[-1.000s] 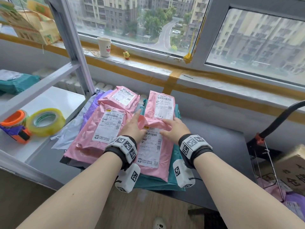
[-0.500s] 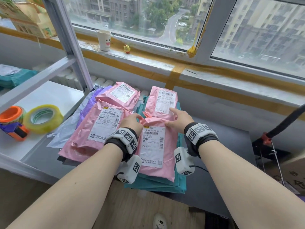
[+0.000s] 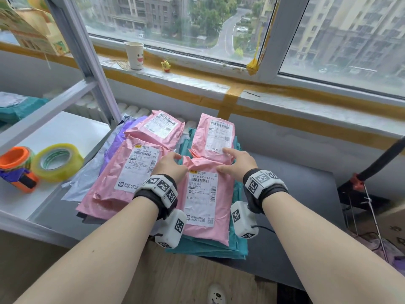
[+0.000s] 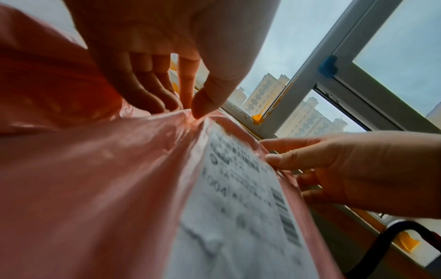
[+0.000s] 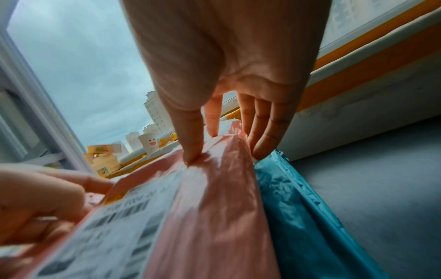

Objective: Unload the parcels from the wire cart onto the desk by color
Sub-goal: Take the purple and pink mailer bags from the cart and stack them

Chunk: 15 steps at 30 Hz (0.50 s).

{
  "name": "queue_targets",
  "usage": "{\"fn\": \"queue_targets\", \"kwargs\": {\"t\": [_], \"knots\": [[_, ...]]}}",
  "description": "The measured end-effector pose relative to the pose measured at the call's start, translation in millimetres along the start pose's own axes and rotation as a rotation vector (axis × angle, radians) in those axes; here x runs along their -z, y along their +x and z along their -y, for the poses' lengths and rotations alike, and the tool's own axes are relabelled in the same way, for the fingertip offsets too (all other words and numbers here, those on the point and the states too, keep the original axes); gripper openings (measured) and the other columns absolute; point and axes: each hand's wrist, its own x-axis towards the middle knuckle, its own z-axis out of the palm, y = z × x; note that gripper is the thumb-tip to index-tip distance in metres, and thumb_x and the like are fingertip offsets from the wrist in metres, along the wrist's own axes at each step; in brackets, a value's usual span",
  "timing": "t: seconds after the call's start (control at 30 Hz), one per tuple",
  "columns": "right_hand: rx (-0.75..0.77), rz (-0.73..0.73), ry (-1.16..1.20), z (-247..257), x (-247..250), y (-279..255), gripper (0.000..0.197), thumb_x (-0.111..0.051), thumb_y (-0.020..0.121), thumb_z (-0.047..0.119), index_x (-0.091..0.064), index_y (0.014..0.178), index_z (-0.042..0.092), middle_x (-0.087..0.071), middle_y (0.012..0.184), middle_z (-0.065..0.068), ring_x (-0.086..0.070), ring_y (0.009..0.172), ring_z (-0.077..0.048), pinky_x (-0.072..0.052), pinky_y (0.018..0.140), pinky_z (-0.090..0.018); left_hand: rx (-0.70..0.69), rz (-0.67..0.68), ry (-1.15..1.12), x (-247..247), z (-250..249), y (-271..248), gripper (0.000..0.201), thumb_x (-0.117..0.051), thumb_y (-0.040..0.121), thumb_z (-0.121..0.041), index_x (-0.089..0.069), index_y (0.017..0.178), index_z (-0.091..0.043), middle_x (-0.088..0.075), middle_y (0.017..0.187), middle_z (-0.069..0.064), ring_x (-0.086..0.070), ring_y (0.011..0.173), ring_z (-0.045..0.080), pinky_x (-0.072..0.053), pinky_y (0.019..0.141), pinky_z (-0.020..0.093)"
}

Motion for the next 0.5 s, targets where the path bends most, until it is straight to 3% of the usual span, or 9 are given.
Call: {"fn": "queue_targets", "kwargs": {"t": [0.2, 0.33, 0.4, 0.5], "knots": [[0.013, -0.039, 0.145, 3.6, 4.5, -9.4, 0.079, -0.071, 0.079, 0.042, -0.032, 0.146, 0.028, -0.039, 0.147, -0.005, -0.041, 0.132, -0.02, -0.034, 0.106, -0.031, -0.003, 0.022, -0.055, 11.3, -1.0, -4.6, 0.036, -0.062, 0.084, -0.031, -0.056, 0.118, -0.02, -0.06, 0.121, 0.003, -0.058, 0.101, 0.02, -0.048, 0.094, 0.038], [-0.097, -0.075, 0.265, -5.5, 3.7, -19.2, 0.082, -0.064, 0.083, 0.049, -0.024, 0.149, 0.022, -0.032, 0.152, -0.004, -0.035, 0.138, -0.022, -0.03, 0.111, -0.034, -0.064, -0.011, -0.07, 15.7, -3.1, -8.1, 0.043, -0.06, 0.086, -0.029, -0.049, 0.127, -0.023, -0.058, 0.125, 0.003, -0.057, 0.101, 0.018, -0.049, 0.093, 0.039], [-0.178, -0.043, 0.341, -15.5, 4.3, -27.1, 0.084, -0.058, 0.085, 0.053, -0.018, 0.15, 0.018, -0.025, 0.156, -0.004, -0.029, 0.141, -0.023, -0.028, 0.112, -0.037, -0.159, 0.012, -0.01, 9.6, -6.1, -10.6, 0.06, -0.064, 0.082, -0.035, -0.04, 0.137, -0.028, -0.047, 0.136, 0.006, -0.05, 0.117, 0.022, -0.044, 0.1, 0.046], [-0.314, 0.056, 0.43, -32.0, -5.2, -35.1, 0.085, -0.05, 0.088, 0.057, -0.012, 0.152, 0.014, -0.018, 0.158, -0.005, -0.027, 0.142, -0.025, -0.03, 0.111, -0.039, -0.3, 0.108, 0.146, -6.9, -10.8, -19.2, 0.083, -0.067, 0.077, -0.049, -0.023, 0.146, -0.036, -0.018, 0.155, 0.002, -0.02, 0.142, 0.025, -0.024, 0.114, 0.052]]}}
